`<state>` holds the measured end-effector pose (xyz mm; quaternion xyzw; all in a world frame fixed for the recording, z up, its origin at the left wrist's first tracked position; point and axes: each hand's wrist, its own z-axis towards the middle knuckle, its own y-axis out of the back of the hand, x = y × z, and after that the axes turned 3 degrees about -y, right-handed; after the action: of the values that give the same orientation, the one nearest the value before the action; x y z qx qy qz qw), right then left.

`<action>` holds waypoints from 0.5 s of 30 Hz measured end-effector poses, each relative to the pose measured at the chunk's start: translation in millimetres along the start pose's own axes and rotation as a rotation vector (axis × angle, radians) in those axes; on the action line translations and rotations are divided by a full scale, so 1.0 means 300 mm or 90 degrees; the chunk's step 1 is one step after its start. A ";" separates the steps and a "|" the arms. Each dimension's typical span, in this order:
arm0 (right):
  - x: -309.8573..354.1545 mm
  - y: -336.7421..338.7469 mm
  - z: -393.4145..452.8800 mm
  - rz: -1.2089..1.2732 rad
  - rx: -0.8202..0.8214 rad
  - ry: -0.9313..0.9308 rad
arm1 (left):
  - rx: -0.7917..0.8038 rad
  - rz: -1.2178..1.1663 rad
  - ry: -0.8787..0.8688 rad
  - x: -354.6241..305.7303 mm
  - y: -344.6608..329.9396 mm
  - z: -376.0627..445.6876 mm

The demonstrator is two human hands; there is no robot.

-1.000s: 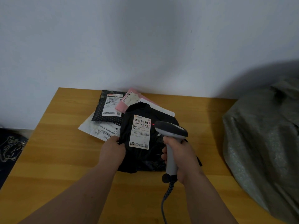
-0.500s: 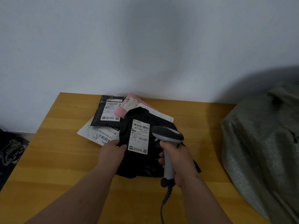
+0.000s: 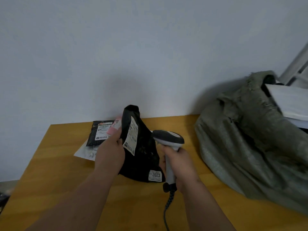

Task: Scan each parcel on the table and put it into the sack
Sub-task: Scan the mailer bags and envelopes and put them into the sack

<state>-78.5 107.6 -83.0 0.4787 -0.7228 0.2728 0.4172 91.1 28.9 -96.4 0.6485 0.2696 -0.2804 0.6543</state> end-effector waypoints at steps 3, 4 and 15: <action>0.009 0.031 -0.117 0.005 -0.016 0.044 | -0.038 -0.043 -0.067 -0.069 0.052 -0.071; 0.013 0.046 -0.155 0.003 -0.021 0.057 | -0.052 -0.072 -0.079 -0.096 0.066 -0.089; 0.143 0.274 -0.375 0.098 -0.128 0.182 | -0.139 -0.208 -0.260 -0.429 0.144 -0.198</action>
<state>-124.0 209.4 11.0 0.3338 -0.7143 0.2956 0.5394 33.0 90.7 25.3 0.4521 0.2617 -0.4763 0.7072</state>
